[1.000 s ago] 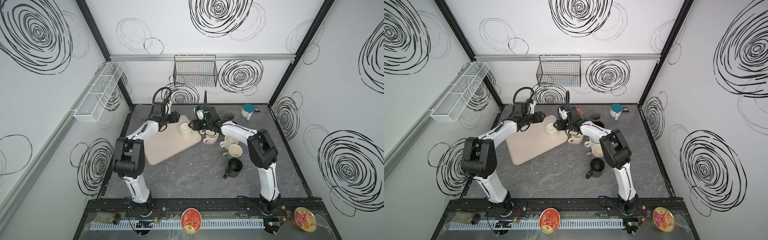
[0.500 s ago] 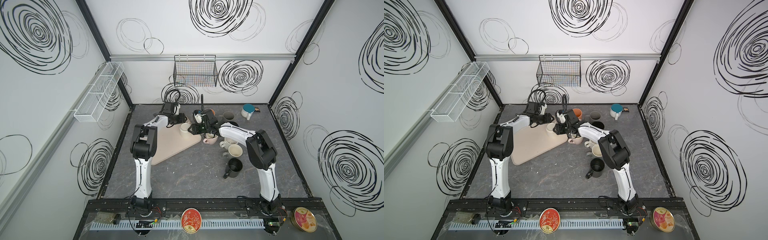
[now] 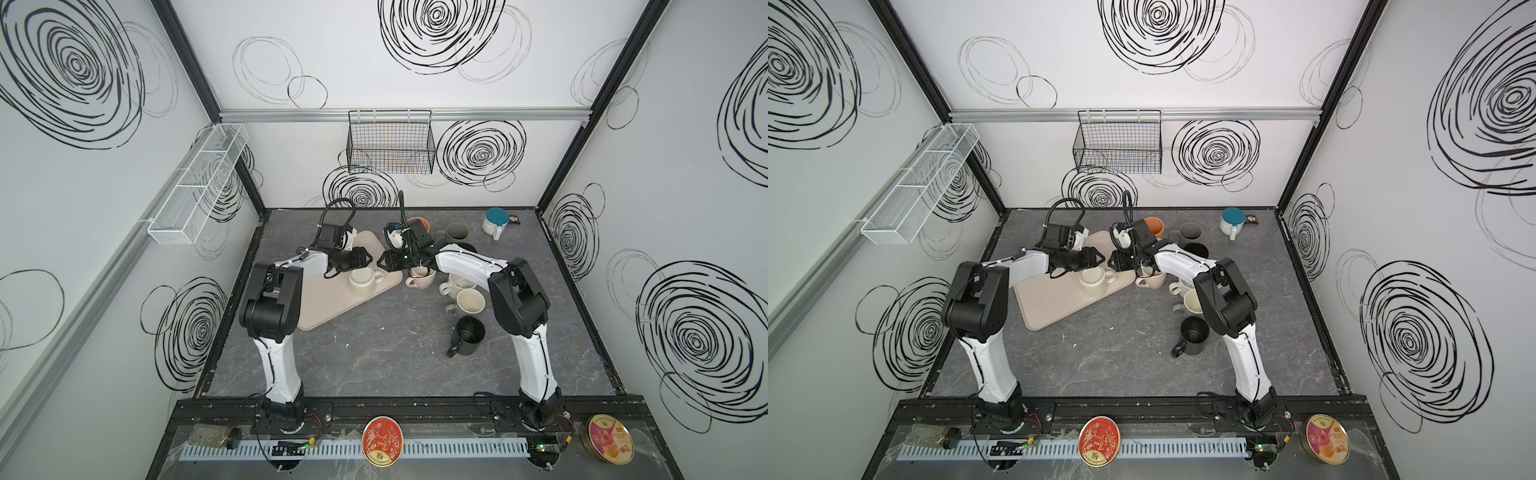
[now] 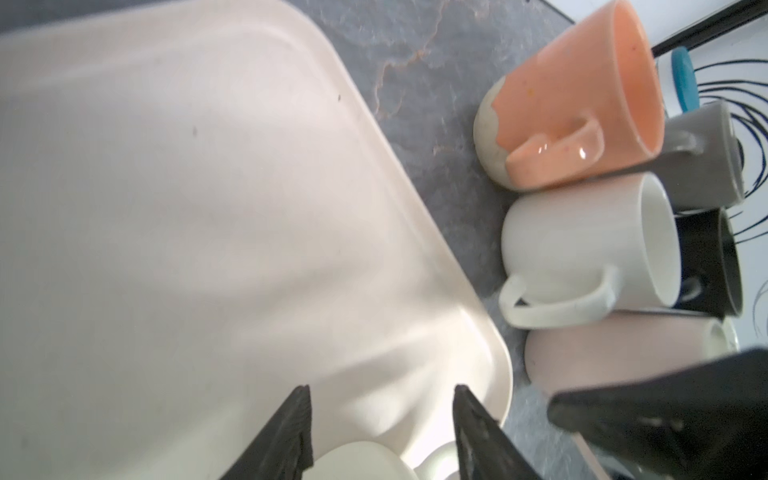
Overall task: Turn the mug right side up
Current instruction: 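Lower the right gripper onto the upside-down mug's handle while the left hovers beside it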
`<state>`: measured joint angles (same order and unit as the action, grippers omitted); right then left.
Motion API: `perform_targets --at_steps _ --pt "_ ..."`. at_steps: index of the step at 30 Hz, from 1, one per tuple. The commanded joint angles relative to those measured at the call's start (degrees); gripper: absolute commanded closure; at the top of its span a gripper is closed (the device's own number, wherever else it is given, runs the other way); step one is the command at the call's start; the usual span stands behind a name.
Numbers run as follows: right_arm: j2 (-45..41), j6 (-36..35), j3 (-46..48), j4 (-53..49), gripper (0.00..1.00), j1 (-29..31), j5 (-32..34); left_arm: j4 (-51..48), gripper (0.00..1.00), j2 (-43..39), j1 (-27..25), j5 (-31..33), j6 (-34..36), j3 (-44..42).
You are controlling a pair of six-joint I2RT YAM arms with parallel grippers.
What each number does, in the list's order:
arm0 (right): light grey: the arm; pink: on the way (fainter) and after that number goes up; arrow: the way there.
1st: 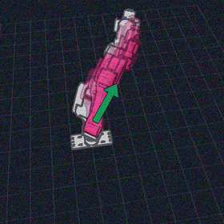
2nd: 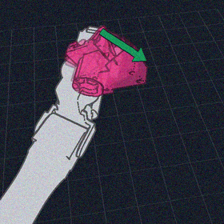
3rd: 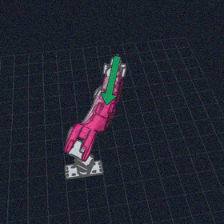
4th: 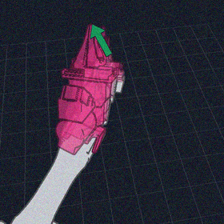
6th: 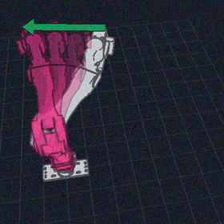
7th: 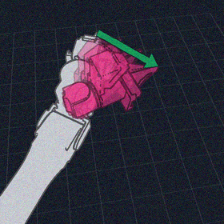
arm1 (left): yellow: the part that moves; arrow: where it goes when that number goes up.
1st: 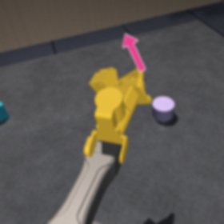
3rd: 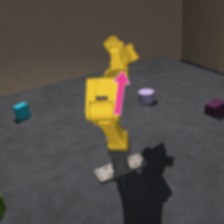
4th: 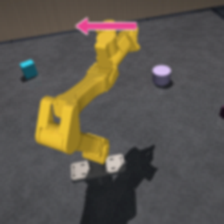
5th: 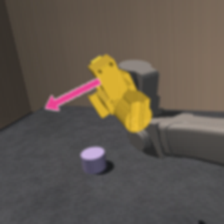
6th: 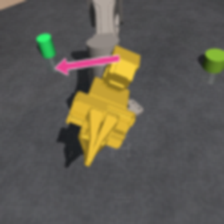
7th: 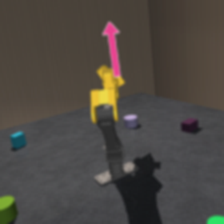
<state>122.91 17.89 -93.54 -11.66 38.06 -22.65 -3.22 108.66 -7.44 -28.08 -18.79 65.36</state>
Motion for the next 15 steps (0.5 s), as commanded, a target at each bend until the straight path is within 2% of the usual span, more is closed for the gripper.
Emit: perform_targets --at_steps 1,8,15 --pt "0.58 -1.47 -1.68 -1.42 0.58 0.13 -2.38 1.25 0.43 -4.93 2.50 1.52 0.05 -6.79" --pt "3.03 -4.11 -5.36 -2.20 0.58 0.47 -6.77 1.78 0.40 -13.89 5.85 3.75 0.33 -12.01" --pt "6.82 -12.65 -11.18 -8.09 0.57 2.83 -8.09 -3.48 0.40 -23.78 6.80 7.64 2.04 -13.49"
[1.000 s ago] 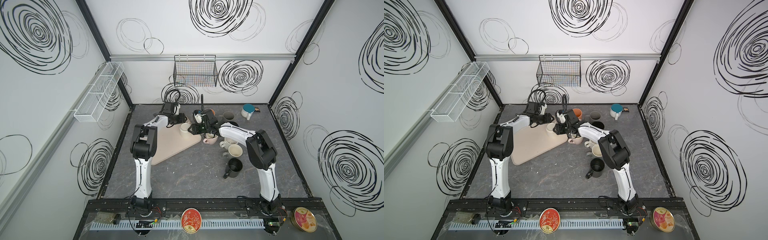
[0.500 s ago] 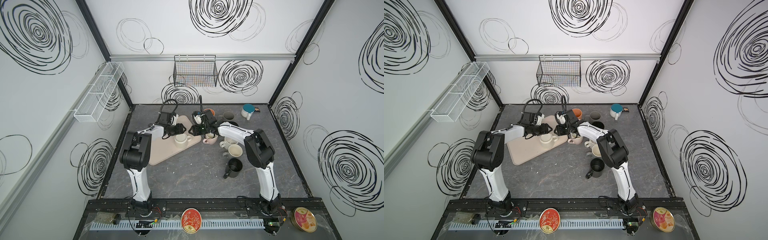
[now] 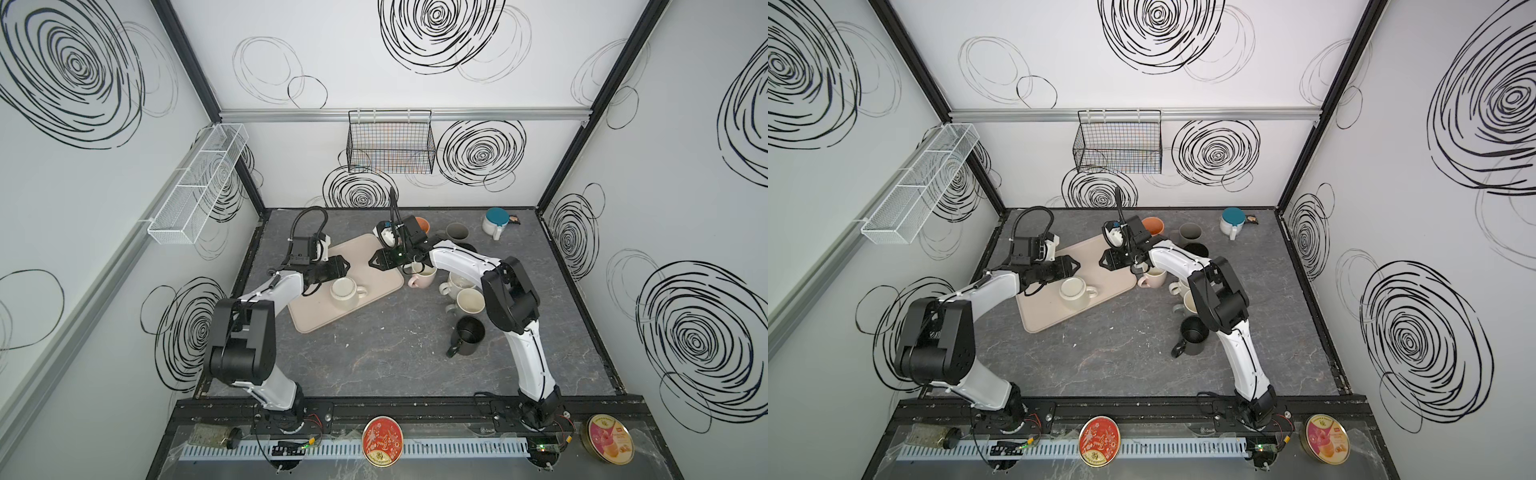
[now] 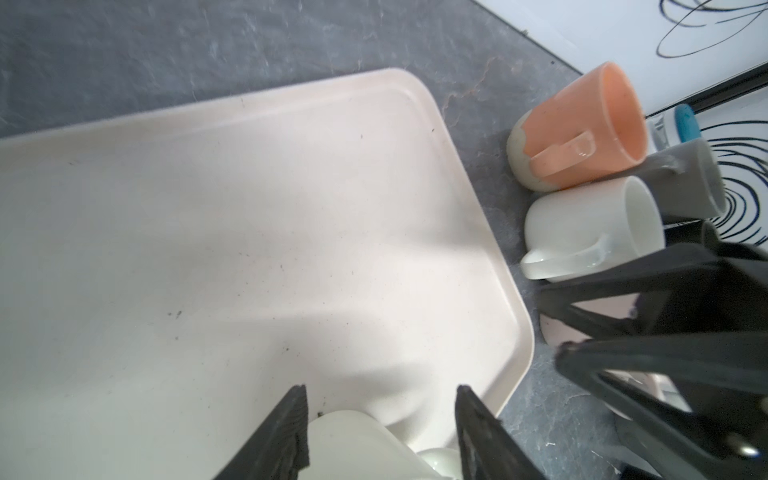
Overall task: Turn the mug right side up
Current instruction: 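Lower the right gripper onto the upside-down mug's handle while the left hovers beside it, then close the right gripper on the mug's handle while the left steadies the mug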
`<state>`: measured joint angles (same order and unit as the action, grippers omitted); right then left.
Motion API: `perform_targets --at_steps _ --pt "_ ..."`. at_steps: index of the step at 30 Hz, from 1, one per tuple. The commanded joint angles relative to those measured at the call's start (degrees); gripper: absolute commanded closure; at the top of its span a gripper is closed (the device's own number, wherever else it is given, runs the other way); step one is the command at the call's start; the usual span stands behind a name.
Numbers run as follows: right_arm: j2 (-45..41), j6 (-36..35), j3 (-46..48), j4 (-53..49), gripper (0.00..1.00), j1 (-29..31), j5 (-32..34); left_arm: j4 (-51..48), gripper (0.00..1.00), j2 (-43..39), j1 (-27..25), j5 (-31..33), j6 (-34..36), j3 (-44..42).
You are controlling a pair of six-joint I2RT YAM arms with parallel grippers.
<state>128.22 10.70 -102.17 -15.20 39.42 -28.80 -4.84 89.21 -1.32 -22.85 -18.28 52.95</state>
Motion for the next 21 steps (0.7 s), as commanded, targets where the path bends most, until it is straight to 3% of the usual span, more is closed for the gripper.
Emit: perform_targets --at_steps 1,12,21 --pt "1.97 -6.83 -3.44 -5.86 0.57 1.74 -1.99 -2.56 0.40 -5.89 0.77 3.07 1.45 -1.86" --pt "-0.40 -22.77 -4.10 -12.96 0.56 6.06 -1.19 -8.21 0.40 -26.10 1.41 5.82 -3.23 -14.10" --pt "-2.35 -28.45 -2.32 -13.65 0.54 8.44 -2.27 -8.53 0.41 -29.04 1.68 5.47 -4.99 -16.74"
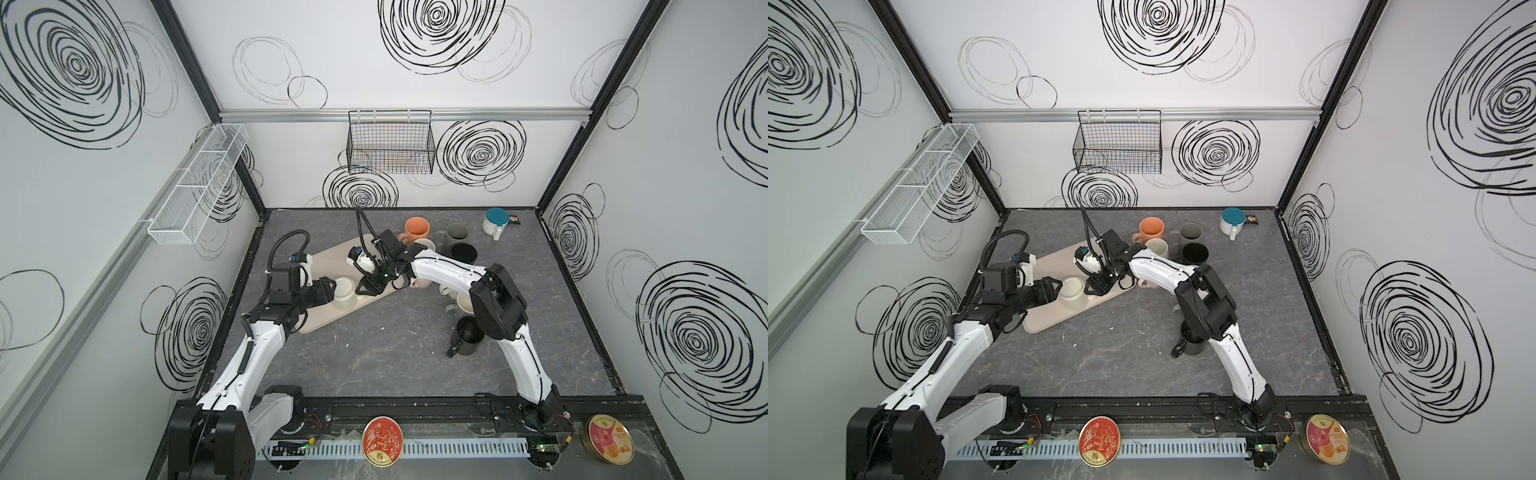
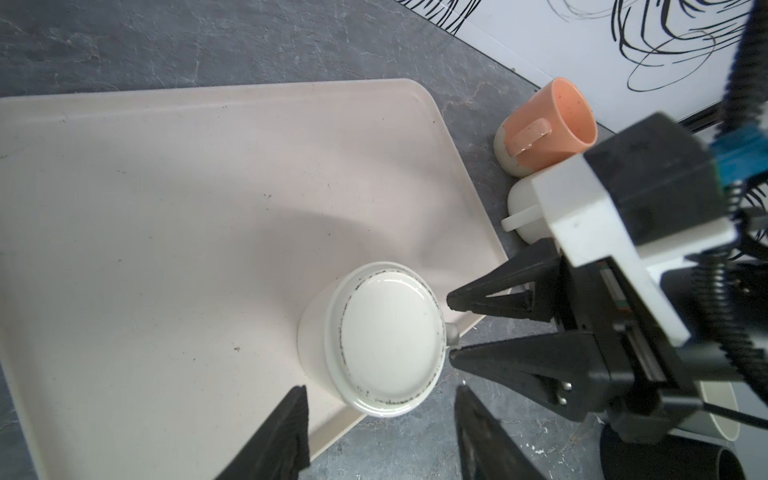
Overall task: Turn the mug right side up
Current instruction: 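Close the right gripper on the mug's handle while the left steadies the mug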
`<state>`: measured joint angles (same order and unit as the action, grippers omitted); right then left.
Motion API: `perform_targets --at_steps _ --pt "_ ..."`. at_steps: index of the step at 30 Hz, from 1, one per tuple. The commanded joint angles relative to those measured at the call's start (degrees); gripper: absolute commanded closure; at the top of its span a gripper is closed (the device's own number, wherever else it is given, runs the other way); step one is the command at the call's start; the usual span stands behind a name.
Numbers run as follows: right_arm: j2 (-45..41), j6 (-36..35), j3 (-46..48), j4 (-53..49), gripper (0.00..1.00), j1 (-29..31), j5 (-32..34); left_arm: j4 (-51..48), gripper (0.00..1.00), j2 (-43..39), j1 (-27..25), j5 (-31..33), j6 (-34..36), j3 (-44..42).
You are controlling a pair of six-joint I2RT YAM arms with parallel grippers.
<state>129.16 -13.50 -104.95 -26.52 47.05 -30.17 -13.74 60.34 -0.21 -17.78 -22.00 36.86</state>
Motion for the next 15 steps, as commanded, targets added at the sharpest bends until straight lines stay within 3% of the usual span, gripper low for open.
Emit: perform_targets --at_steps 1,5,15 --pt "-3.30 -4.76 0.45 -2.46 0.54 1.16 -0.49 0.53 0.41 0.00 0.60 0.21 -1.35 -0.73" --pt "-2.11 -5.89 -0.77 -3.53 0.53 2.48 4.61 1.18 0.41 0.57 0.56 -0.06 -1.47 -0.83" --pt "3.87 -9.57 -10.11 -10.50 0.66 4.84 11.76 1.10 0.41 0.23 0.66 0.12 -0.85 -1.25"
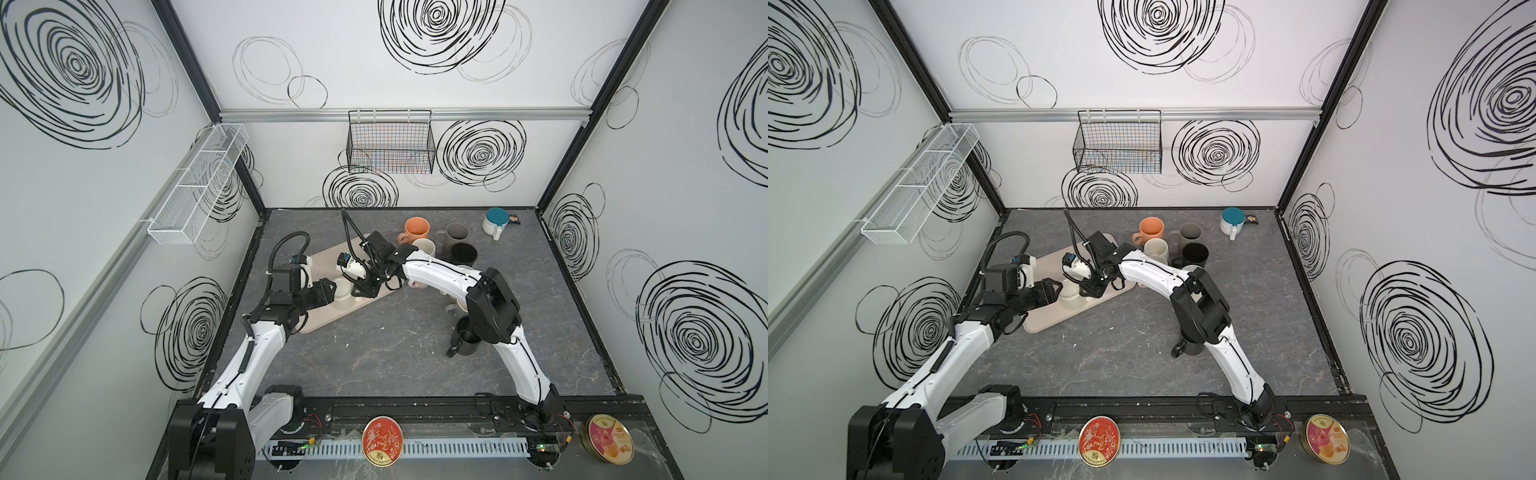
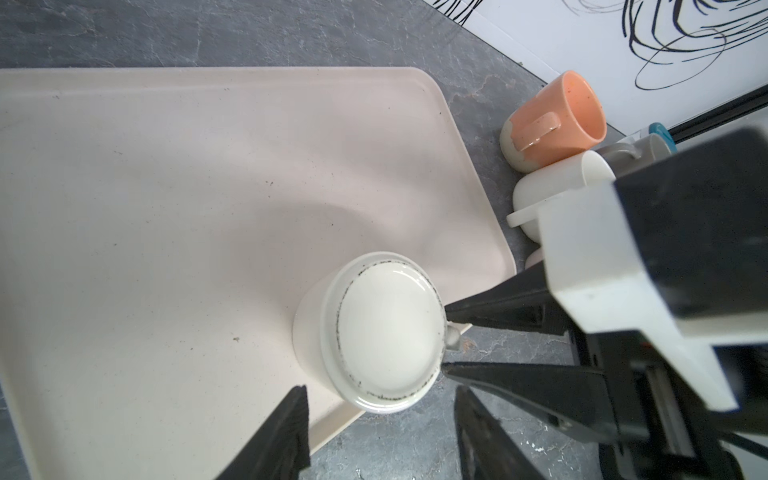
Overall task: Turn the mug right side up
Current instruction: 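Close the right gripper on the mug's handle while the left steadies the mug, then lift the mug off the tray with the right gripper while the left draws back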
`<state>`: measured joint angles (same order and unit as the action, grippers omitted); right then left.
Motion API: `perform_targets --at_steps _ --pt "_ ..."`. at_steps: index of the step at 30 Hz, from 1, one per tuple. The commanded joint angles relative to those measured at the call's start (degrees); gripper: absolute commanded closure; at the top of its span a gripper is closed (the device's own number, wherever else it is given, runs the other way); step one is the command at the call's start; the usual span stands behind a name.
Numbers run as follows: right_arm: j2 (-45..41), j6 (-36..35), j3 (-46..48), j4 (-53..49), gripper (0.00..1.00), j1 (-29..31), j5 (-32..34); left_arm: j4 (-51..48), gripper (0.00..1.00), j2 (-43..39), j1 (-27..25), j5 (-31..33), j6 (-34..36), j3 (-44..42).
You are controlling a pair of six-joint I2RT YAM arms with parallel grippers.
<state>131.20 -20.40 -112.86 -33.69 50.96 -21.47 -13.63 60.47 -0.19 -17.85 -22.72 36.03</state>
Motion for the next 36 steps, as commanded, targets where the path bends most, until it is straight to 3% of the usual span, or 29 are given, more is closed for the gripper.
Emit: perform_targets --at_steps 1,16,19,26,31,36 --pt "2.08 -2.91 -2.64 -3.47 0.66 1.10 3.70 0.97 0.41 0.10 0.71 0.19 -0.13 -0.43" --pt "5.91 -3.89 -7.36 -6.13 0.60 2.32 6.34 1.35 0.41 0.30 1.04 0.36 0.09 -0.44" --pt "6.00 -3.77 -7.57 -5.64 0.66 2.50 7.57 1.32 0.41 0.25 1.11 0.27 0.04 -0.44" --pt "4.12 -0.96 -8.19 -4.77 0.99 3.02 13.69 1.06 0.41 -0.22 1.50 -0.08 0.46 -0.09" --pt "-0.27 3.03 -3.59 1.45 1.00 2.70 17.02 0.69 0.41 -1.34 1.83 -0.65 1.51 1.27" --pt "-9.55 10.74 7.97 15.03 1.00 -0.26 11.74 1.83 0.40 -3.97 1.71 -2.25 1.07 2.45"
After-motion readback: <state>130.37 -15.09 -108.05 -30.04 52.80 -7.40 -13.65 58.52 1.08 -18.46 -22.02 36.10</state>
